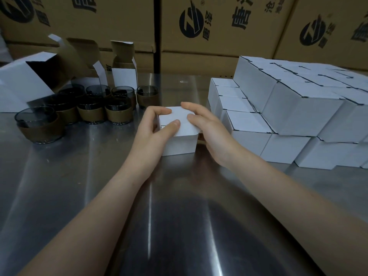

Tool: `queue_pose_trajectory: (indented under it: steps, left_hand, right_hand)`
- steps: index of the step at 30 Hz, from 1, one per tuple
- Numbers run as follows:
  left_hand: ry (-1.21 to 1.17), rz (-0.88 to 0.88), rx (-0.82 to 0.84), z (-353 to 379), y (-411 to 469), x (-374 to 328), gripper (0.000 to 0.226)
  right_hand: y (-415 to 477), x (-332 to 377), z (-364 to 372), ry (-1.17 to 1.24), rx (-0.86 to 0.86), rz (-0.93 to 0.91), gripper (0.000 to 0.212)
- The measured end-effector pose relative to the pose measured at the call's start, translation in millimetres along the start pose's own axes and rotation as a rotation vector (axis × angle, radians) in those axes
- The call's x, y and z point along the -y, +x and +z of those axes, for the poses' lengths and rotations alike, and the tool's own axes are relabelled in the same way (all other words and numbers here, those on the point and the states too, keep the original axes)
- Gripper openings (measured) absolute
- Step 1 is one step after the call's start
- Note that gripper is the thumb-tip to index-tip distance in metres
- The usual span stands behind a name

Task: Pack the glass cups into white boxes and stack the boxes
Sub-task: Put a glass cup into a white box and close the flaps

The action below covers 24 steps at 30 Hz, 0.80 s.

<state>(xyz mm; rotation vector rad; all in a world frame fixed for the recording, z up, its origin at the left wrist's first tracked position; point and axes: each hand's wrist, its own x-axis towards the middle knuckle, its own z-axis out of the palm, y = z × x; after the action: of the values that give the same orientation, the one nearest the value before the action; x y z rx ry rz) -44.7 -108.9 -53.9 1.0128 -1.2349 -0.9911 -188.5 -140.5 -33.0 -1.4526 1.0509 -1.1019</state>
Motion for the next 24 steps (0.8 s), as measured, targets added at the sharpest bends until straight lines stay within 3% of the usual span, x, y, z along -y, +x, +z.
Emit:
queue_pose_trajectory:
  steps: [3,7,10,15,24]
  left_hand:
    - [0.078,0.001,0.024,0.6,-0.9,-4.7,0.024]
    - [0.071,-0.001,0.028,-0.5,-1.3,-6.6,0.017]
    - [0.101,0.017,0.044,-0.5,-3.2,-7.0,0.035]
    - [0.146,0.061,0.045,-3.7,-1.0,-1.9,0.038]
    - [-0.016,0.072,-0.022,-1.3,-0.4,-3.9,0.036]
  right_hand:
    - [-0.6,0.1,0.4,-0.013,0.017,-0.012,0.029]
    - [-0.7,-3.4,-1.6,-0.033,0.034,-0.04,0.028]
    - [-1.3,-5.0,-0.2,-0.052,0.065,-0.036,0.04]
    - [0.6,-9.2,-1.1,0.116,0.086,-0.035,0.044]
    - [-2.0,-9.3,-3.0,0.168,0.106,-0.092,0.036]
